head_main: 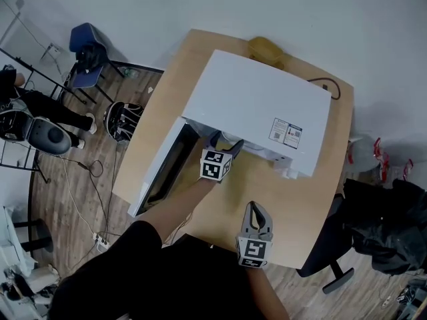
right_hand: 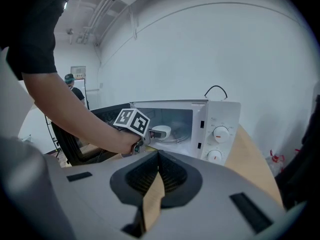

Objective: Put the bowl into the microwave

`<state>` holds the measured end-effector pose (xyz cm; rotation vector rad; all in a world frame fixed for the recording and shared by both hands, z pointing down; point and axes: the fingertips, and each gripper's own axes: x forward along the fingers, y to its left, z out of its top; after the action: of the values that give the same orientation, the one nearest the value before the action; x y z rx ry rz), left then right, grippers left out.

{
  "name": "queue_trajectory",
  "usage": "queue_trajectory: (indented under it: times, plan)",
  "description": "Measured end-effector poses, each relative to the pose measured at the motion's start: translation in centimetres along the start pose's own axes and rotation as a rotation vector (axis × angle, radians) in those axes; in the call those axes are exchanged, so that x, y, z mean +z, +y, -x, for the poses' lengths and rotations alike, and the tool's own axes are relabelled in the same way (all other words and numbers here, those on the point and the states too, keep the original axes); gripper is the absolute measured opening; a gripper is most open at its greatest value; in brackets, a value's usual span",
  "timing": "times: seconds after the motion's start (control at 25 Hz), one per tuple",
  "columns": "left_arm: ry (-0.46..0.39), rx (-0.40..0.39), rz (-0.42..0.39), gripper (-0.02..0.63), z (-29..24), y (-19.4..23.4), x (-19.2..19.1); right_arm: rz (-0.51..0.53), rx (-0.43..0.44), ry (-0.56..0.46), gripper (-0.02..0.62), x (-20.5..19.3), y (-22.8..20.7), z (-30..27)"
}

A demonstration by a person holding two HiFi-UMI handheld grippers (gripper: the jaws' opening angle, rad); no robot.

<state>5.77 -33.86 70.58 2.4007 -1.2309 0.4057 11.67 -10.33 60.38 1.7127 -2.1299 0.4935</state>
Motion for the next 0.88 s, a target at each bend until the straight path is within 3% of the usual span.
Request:
queue_trajectory:
  times: [0.72, 0.88]
  plan:
    - [0.012, -0.027, -0.032, 0.370, -4.2, -0.8, 1.2, -0.008, -0.012, 0.014, 0.060, 0.2, -2.4, -1.8]
    - [0.007, -0.010, 0.062, 0.370, -3.7, -0.4, 0.8, -0.001, -0.020, 0.008, 0.060, 0.5, -2.6, -1.8]
